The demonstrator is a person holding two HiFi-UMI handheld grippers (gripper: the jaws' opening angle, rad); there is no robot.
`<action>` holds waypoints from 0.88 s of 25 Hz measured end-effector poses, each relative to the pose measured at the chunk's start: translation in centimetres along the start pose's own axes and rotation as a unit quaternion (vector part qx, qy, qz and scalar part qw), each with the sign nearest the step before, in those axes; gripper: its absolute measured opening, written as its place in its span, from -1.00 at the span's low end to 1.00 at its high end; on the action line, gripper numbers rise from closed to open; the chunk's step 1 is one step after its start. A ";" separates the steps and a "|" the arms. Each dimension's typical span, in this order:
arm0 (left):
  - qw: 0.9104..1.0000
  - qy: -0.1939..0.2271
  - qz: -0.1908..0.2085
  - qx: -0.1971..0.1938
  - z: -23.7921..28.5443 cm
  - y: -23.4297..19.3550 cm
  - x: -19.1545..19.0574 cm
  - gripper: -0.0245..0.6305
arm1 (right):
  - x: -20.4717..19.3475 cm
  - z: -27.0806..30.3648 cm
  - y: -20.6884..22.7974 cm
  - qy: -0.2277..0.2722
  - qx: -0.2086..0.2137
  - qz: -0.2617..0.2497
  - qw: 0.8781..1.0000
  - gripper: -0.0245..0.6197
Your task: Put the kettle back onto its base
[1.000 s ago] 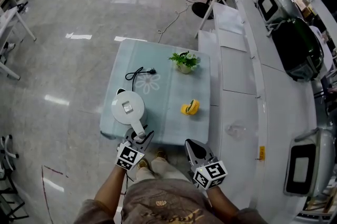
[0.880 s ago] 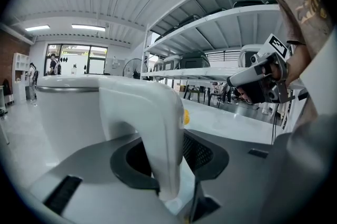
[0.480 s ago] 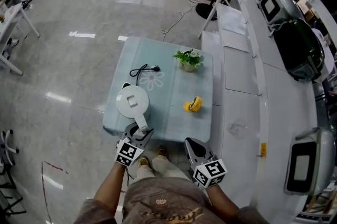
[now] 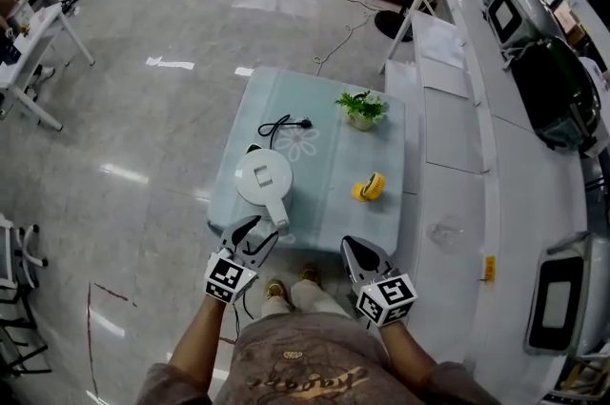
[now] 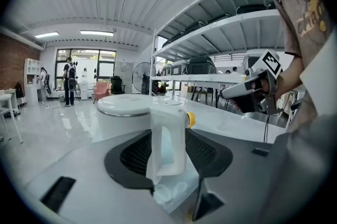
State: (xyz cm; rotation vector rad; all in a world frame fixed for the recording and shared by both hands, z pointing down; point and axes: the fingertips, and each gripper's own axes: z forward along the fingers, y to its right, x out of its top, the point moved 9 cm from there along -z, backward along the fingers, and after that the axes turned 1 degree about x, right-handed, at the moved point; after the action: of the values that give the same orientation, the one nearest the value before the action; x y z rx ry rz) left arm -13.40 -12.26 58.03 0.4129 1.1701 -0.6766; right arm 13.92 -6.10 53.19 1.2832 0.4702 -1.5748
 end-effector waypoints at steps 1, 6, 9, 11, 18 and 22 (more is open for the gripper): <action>1.000 0.004 -0.003 0.003 -0.6 -0.2 0.5 -0.29 | 0.2 0.2 -0.1 0.003 0.002 -0.001 1.000 -0.95; 0.998 0.037 -0.038 0.028 -3.0 -1.5 3.9 -0.29 | 1.7 1.1 -0.4 0.020 0.012 -0.009 1.000 -0.95; 0.996 0.060 -0.055 0.042 -4.3 -1.6 5.8 -0.29 | 2.5 1.1 -0.3 0.028 0.012 -0.014 0.999 -0.95; 0.994 0.074 -0.062 0.051 -5.0 -1.5 6.9 -0.30 | 3.1 1.0 -0.2 0.034 0.012 -0.017 0.999 -0.95; 0.988 0.105 -0.080 0.078 -6.9 -1.0 9.0 -0.30 | 5.2 0.7 -0.1 0.058 0.001 -0.031 0.998 -0.95; 0.985 0.114 -0.083 0.098 -7.9 -0.5 9.7 -0.30 | 6.1 0.6 -0.2 0.079 -0.010 -0.048 0.996 -0.95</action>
State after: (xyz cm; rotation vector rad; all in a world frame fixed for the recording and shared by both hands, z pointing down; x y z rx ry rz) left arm -17.06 -10.31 46.15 0.5750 1.3697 -0.9125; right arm 13.92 -9.19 47.91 1.3948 0.6540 -1.5491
